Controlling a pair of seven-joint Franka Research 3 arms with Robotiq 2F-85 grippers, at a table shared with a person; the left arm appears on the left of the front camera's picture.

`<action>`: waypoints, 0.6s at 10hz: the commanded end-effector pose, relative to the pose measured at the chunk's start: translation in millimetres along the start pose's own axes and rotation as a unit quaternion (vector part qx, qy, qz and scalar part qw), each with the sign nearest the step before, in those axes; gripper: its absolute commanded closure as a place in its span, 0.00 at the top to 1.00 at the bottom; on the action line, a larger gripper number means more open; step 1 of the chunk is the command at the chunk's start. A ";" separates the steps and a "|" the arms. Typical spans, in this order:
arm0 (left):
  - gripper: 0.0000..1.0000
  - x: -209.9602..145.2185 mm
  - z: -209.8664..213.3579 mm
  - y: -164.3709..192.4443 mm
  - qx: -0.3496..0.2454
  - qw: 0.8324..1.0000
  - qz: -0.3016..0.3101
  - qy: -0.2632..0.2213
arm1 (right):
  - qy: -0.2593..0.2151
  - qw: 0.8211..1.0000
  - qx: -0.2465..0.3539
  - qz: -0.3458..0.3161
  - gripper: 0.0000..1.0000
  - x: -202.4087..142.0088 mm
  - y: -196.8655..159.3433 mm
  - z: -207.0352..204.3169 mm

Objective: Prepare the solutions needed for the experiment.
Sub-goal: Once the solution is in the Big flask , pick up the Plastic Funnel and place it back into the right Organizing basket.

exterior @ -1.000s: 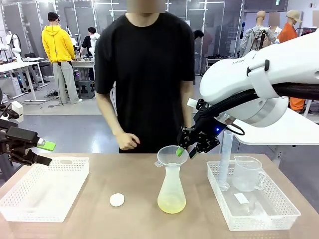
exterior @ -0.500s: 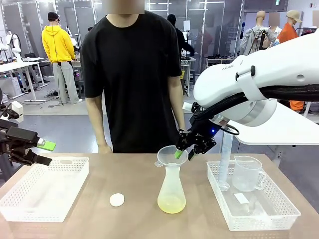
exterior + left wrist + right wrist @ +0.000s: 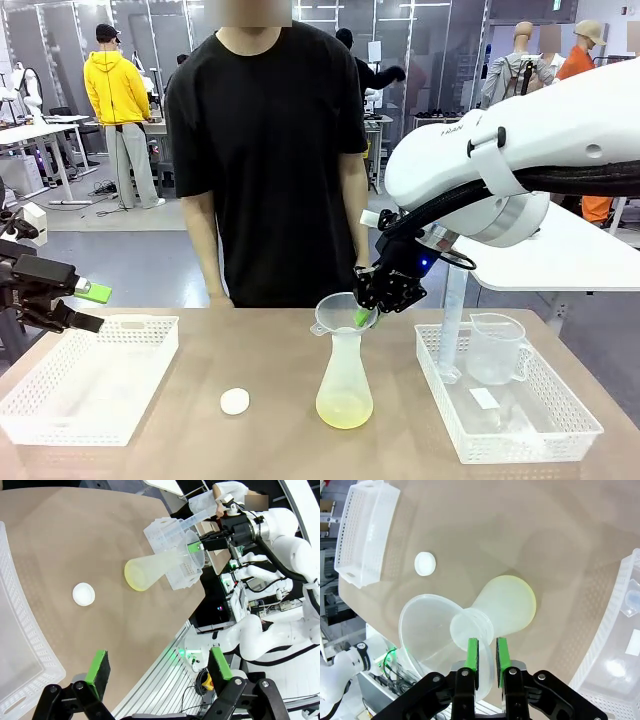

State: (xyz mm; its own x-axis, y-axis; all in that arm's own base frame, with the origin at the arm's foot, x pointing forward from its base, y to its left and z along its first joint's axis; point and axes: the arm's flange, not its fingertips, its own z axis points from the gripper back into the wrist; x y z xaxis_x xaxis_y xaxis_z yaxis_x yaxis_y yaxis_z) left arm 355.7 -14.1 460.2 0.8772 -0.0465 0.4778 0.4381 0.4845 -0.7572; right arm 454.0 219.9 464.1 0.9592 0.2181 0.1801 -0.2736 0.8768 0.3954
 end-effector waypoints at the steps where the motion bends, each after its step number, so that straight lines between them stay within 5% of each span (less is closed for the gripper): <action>1: 1.00 2.2 -2.0 0.4 -0.014 1.000 -0.009 -0.008 | 0.004 1.000 -0.007 -0.005 0.05 4.0 1.6 4.1; 6: 1.00 2.2 -2.0 0.4 -0.014 1.000 -0.009 -0.008 | -0.004 1.000 -0.004 -0.025 0.00 4.0 -0.3 5.3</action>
State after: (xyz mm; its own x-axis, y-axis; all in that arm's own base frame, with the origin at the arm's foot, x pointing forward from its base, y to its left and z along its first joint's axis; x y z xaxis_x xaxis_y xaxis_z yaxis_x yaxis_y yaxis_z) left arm 355.7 -14.1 460.2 0.8772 -0.0465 0.4778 0.4381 0.4845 -0.7572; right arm 455.2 217.8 464.8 0.9617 0.2086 0.1775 -0.2640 0.8787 0.3977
